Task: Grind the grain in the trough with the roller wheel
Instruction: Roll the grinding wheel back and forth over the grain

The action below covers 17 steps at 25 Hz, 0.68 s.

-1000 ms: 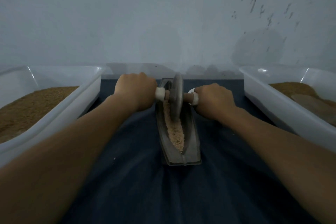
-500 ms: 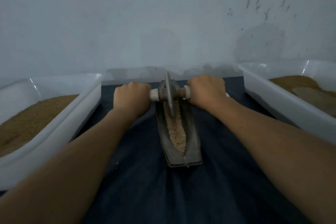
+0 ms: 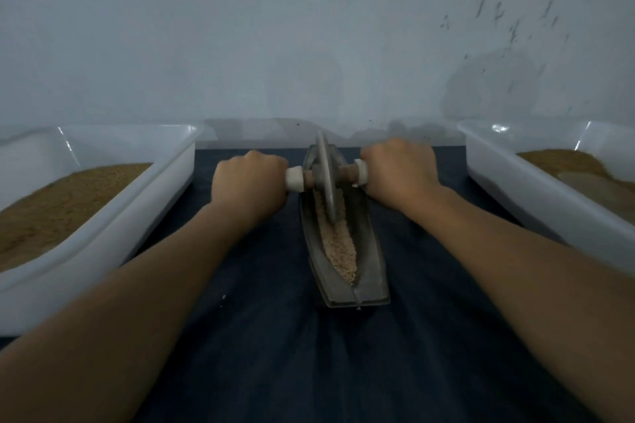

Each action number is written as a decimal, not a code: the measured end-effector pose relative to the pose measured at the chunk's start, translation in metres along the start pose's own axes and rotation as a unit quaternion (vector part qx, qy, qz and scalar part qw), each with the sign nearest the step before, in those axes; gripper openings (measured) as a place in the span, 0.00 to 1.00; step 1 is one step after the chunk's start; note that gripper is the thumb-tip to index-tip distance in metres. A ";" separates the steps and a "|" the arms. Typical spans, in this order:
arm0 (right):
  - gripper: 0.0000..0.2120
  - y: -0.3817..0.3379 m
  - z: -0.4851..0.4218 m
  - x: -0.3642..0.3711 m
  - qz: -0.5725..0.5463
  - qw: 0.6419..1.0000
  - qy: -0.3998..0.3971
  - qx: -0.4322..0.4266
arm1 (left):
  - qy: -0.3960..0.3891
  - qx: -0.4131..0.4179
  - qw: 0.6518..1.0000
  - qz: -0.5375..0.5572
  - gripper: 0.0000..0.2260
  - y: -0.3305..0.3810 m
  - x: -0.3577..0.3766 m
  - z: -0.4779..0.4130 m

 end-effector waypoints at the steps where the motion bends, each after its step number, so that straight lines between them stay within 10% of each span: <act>1: 0.09 0.001 -0.004 0.000 -0.001 1.000 -0.006 0.001 | -0.022 -0.003 1.000 0.010 0.03 -0.001 0.004 -0.005; 8: 0.15 0.009 0.065 -0.030 0.024 0.984 0.147 -0.099 | 0.130 0.128 0.983 -0.032 0.16 0.004 -0.037 0.057; 17: 0.05 0.020 0.022 0.018 -0.086 0.994 -0.054 0.031 | 0.000 0.072 0.994 -0.077 0.04 0.022 -0.026 -0.002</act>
Point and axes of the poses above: each hand's wrist, its own z-axis away from the middle knuckle, its own x-axis out of the palm, y = z × x, the point moved 9 cm from there along -z, towards the middle knuckle
